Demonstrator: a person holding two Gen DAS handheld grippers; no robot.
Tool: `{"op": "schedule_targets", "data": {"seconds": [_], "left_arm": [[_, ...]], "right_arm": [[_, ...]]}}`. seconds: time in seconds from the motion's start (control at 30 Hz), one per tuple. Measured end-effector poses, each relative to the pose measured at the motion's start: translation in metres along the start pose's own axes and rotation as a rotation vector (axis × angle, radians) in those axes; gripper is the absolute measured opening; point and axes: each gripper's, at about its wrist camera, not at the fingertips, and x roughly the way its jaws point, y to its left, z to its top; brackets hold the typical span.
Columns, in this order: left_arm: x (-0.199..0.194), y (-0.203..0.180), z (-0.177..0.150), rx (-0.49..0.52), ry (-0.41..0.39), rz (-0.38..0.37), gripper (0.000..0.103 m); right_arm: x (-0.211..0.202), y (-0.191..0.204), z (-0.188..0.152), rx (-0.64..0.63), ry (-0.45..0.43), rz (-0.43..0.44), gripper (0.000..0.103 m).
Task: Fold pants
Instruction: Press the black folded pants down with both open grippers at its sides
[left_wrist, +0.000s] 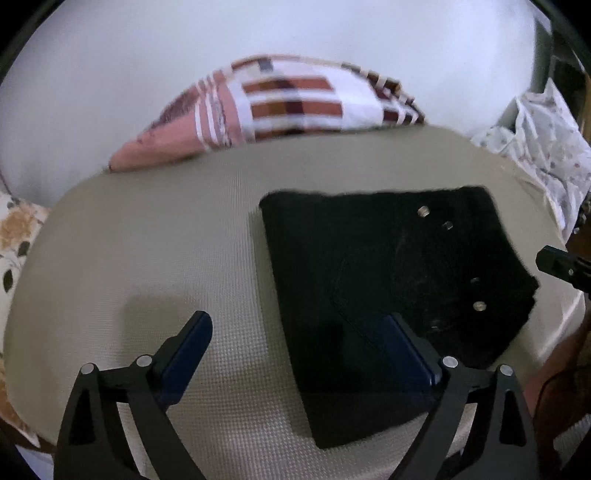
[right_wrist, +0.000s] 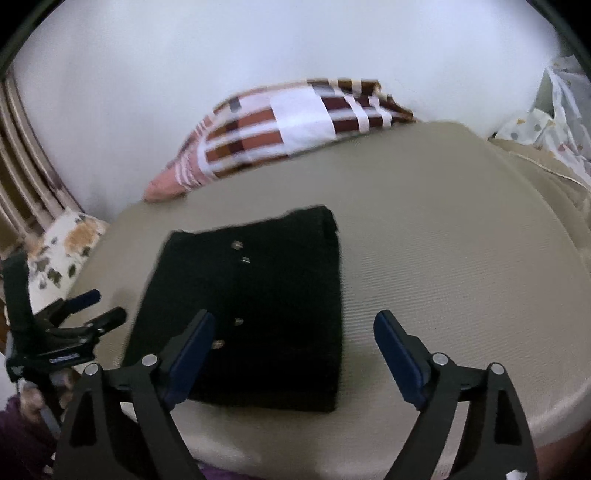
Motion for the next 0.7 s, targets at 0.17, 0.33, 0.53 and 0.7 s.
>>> {"op": "schedule_targets", "data": {"seconds": [0.17, 0.33, 0.53, 0.7], "left_arm": [[0.042, 0.016, 0.008, -0.052, 0.132, -0.071, 0.093], [0.077, 0.028, 0.017, -0.162, 0.233, -0.338, 0.093], [0.083, 0.009, 0.029, -0.069, 0.241, -0.437, 0.088], [0.073, 0.014, 0.027, -0.060, 0.167, -0.410, 0.047]], "right_arm": [[0.041, -0.019, 0.011, 0.009, 0.113, 0.033, 0.086], [0.074, -0.019, 0.014, -0.010, 0.212, 0.097, 0.084], [0.090, -0.012, 0.018, -0.051, 0.259, 0.164, 0.072], [0.089, -0.014, 0.018, -0.006, 0.252, 0.229, 0.041]]}}
